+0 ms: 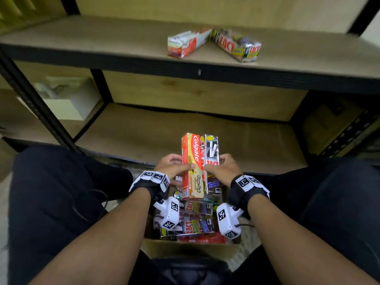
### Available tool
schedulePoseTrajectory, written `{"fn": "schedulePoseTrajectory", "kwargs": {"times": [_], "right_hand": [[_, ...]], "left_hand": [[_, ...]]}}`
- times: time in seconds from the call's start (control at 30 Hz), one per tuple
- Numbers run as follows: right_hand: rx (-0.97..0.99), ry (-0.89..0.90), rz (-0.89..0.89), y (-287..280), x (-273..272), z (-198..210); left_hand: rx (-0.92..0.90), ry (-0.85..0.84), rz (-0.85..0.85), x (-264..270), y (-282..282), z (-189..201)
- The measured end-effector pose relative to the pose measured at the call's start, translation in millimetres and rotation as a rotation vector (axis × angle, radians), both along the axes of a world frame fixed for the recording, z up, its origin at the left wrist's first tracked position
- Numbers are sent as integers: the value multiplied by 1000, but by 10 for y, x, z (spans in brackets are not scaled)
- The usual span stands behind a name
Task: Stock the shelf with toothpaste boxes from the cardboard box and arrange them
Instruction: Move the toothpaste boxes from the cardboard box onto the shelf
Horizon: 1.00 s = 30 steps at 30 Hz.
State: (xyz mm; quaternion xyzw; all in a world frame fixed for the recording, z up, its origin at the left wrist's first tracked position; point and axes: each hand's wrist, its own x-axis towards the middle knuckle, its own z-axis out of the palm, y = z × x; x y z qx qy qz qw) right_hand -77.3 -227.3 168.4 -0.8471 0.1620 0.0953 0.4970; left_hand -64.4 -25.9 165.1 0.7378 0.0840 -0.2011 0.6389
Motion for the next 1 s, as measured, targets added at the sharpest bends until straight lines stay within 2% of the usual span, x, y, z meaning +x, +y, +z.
{"fn": "schedulePoseTrajectory", "kwargs": {"times": [0.3,0.53,0.77,0.9,1.0], "right_hand": [[-36,-232,28,-82,-14,1169],[-89,-451,-12,-189,33,2160],[-246,-556,-67,-496,292,2800],[-421,-534,-71,-673,547,3011],[-533,-499,-42,-785,785,3043]], "left_hand": [[7,-283,-1,-28,-17,1119],[-15,-466,41,184,-163,2064],[297,-611,23,576,-282,2737],[445,-686,3,864,-359,2891],[488,-714,16,1114,-440,2916]]}}
